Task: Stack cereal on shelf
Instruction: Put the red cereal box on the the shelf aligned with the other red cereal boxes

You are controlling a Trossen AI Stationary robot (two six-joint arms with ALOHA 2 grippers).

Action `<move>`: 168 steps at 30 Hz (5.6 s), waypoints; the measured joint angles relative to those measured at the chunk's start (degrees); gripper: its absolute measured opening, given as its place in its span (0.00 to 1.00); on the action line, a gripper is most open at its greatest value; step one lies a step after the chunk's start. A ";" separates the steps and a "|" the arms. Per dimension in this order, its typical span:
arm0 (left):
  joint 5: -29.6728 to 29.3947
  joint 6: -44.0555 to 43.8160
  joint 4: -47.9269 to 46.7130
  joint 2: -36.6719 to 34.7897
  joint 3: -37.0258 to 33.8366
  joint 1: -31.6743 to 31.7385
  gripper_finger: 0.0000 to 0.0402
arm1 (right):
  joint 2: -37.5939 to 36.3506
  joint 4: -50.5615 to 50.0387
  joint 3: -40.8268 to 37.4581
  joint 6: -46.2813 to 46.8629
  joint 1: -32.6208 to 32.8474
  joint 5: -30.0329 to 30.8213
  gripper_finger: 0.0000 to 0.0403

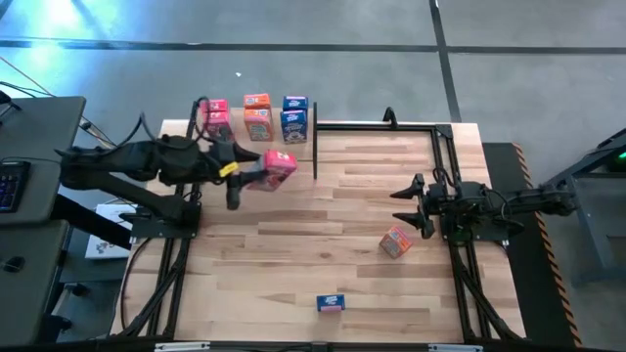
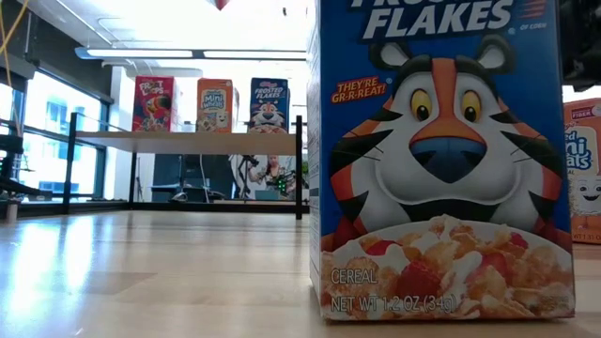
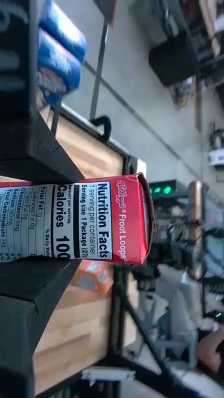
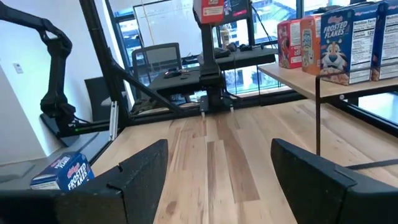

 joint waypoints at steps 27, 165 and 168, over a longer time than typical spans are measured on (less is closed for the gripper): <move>-4.20 -0.53 33.36 -33.26 -49.50 0.00 0.39 | -0.99 -2.23 -0.55 -0.11 0.00 0.49 0.69; -11.85 -8.45 86.02 10.21 -71.44 -5.40 0.55 | -0.93 -2.34 -0.48 -0.15 -0.02 0.43 0.69; -11.85 -7.24 84.89 7.69 -71.44 -5.42 0.55 | -0.93 -2.34 -0.48 -0.14 0.00 0.42 0.69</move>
